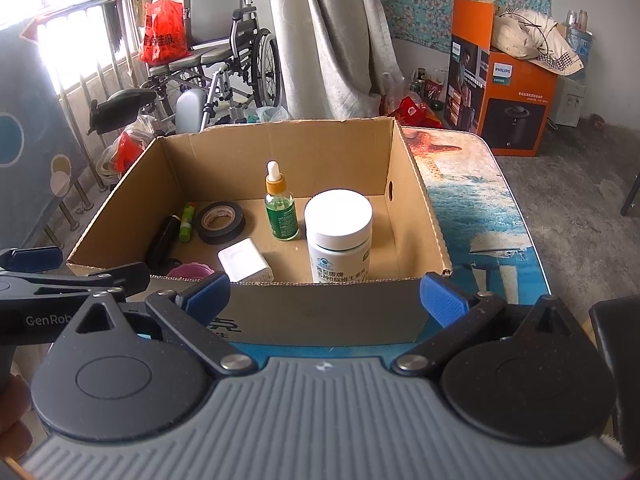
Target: Organize rigid objects
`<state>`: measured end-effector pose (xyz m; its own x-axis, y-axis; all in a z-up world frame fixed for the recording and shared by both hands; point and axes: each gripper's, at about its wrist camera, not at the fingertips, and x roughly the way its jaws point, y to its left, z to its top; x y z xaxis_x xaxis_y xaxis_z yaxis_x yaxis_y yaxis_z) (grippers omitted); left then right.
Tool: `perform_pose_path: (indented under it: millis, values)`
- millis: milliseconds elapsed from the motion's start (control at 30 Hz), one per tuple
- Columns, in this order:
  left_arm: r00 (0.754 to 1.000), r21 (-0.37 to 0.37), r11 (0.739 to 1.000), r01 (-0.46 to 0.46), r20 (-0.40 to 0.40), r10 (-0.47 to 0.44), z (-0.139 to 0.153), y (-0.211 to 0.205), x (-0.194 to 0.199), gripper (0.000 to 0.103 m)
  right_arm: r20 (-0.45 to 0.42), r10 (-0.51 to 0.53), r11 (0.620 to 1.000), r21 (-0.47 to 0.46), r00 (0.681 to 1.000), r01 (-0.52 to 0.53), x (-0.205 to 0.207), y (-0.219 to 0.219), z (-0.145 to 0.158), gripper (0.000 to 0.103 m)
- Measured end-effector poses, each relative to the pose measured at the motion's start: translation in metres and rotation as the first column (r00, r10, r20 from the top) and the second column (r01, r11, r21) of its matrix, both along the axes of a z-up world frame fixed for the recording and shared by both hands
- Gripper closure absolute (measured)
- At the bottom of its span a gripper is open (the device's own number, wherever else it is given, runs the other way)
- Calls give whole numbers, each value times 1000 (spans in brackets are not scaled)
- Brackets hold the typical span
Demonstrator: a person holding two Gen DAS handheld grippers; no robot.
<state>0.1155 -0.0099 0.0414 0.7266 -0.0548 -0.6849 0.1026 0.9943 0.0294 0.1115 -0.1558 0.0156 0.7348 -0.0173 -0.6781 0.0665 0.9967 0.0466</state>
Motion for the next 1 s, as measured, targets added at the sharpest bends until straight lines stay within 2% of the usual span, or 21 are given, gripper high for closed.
perform_pose_path:
  millis: [1000]
  values:
    - [1000, 16, 1000, 5, -9, -5, -2, -3, 1, 0, -16, -21, 1000, 2, 1000, 21, -2, -4, -5, 1]
